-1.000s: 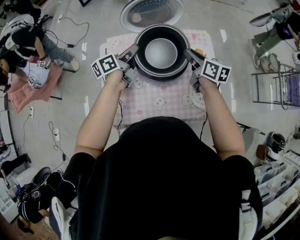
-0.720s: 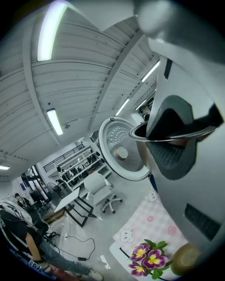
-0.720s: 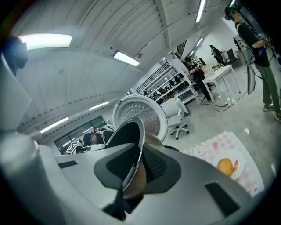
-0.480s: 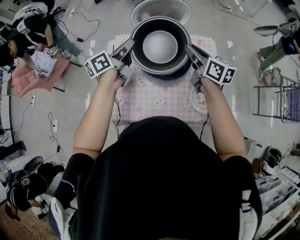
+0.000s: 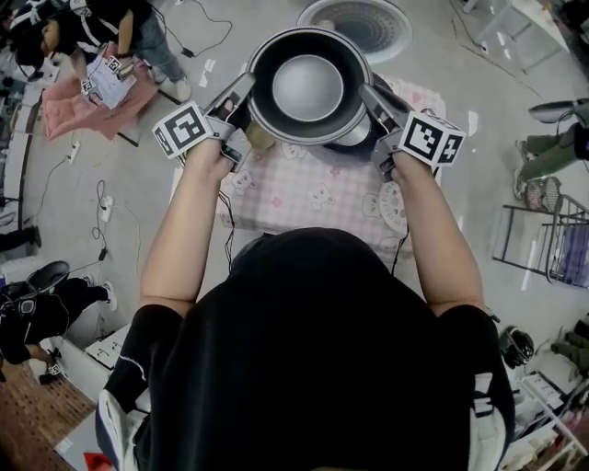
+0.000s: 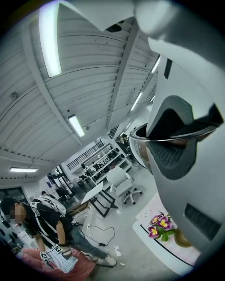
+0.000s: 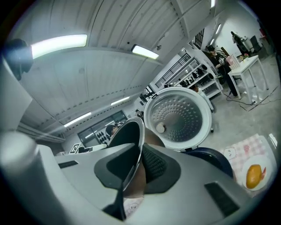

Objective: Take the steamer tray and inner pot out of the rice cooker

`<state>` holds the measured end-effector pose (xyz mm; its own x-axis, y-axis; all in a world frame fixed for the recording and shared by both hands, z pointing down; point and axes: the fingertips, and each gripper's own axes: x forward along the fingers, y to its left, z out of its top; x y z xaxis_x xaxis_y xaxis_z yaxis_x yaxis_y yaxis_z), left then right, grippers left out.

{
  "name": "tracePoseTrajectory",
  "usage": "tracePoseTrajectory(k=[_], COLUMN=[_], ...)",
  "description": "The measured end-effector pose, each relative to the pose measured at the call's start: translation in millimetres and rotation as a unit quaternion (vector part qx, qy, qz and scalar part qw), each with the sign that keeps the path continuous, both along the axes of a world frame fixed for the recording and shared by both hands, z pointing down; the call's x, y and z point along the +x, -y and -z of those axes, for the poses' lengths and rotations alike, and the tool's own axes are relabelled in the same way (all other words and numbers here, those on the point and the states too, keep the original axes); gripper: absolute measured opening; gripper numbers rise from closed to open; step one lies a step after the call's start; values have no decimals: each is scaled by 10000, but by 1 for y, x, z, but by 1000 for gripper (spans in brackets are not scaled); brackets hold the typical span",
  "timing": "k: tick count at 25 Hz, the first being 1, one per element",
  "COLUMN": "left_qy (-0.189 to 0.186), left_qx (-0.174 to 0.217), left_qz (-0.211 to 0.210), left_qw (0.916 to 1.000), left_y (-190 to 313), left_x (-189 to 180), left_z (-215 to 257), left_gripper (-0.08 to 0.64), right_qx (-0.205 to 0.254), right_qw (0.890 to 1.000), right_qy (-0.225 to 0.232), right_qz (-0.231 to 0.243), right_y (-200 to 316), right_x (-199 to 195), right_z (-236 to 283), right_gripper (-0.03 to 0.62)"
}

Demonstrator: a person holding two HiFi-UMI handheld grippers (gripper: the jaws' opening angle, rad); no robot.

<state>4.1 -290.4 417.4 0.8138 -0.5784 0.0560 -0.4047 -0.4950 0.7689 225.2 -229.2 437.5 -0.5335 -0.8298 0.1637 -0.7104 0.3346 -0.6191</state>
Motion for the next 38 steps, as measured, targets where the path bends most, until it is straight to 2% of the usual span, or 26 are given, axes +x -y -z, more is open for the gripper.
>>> tracePoseTrajectory(k=[2,4,6,9,10,12,13,16,20,21,23,24,27,29,31,34,38], left_qy=[-13,30,27,78,88,51,35,47,25,30,90,99,-3,7,64,58,102], left_qx=[-156,-72,-145,153,18,-604,-688,-238,-729,-697,-313,-281,-909,-937,-746,-1073,-1219], left_qz=[222,331,528,586,717,1176,1275,1152,1510,1496,1287,1275,1652,1655,1511,1629,1576], left_qw=[9996,9994,9985,9981,9974,9912,9894,9930,9858,9863,9911,9914,9821,9818,9857,9808,9799], left_y=[-4,-9,-20,-34,-40,-53,-59,-70,-97,-103,-109,-112,-132,-141,-147,-159,-175], left_x=[-13,-28,-51,-79,-88,-112,-122,-140,-173,-178,-182,-184,-197,-201,-201,-206,-201], left_z=[-3,-1,-1,4,0,-17,-21,-20,-44,-47,-47,-50,-76,-86,-91,-117,-145], left_gripper=[38,38,38,37,37,37,37,37,37,38,38,37,37,37,37,38,38], right_qx=[-6,-25,-41,-81,-117,-196,-216,-293,-472,-520,-606,-650,-752,-842,-948,-1130,-1378], right_qw=[9998,9994,9986,9966,9959,9943,9933,9896,9847,9833,9807,9795,9765,9741,9719,9683,9643], right_qy=[20,29,33,20,9,-22,-34,-79,-160,-178,-218,-247,-323,-368,-418,-479,-620], right_qz=[173,346,535,818,894,1044,1134,1404,1671,1734,1846,1889,1995,2065,2115,2174,2173], right_y=[5,6,4,-2,-4,-9,-12,-22,-39,-43,-49,-51,-61,-70,-77,-88,-102], right_x=[-10,-24,-46,-75,-83,-98,-108,-133,-163,-169,-178,-180,-189,-195,-198,-201,-197], right_z=[-2,-2,-2,-4,-7,-13,-15,-23,-39,-43,-52,-57,-69,-79,-93,-114,-143], right_gripper=[52,52,52,52,52,52,54,54,55,55,55,55,55,55,57,57,58])
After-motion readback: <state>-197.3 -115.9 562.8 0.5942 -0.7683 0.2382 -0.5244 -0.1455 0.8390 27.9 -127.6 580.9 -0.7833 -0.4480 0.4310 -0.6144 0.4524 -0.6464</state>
